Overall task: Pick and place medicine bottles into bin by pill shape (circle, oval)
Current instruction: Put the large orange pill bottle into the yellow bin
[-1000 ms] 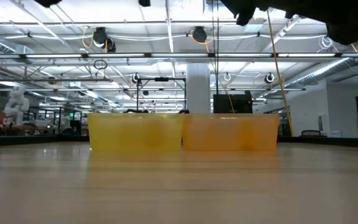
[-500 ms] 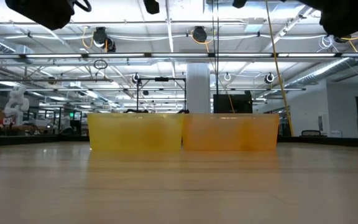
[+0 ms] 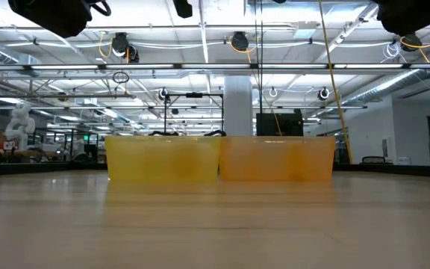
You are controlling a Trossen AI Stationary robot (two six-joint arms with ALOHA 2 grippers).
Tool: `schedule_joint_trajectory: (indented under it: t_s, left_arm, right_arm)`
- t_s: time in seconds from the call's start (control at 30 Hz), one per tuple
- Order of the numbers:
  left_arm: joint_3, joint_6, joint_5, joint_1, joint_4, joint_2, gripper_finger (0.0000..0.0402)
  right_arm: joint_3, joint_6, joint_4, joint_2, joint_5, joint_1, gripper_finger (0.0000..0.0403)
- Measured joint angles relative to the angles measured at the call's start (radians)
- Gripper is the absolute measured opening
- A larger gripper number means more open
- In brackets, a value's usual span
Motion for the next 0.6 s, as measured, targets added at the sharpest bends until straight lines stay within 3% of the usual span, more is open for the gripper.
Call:
schedule_joint_trajectory:
  t_s: [0.3,0.6]
  left_arm:
    - [0.0,-0.002,0.02,0.0,0.01,0.0,0.02]
    - [0.0,0.014,0.027,-0.002,0.011,-0.001,0.02]
  right_arm:
    - [0.009,-0.003,-0.01,0.012,0.0,0.0,0.0227]
    - [0.042,-0.001,0.05,0.076,-0.001,-0.007,0.0204]
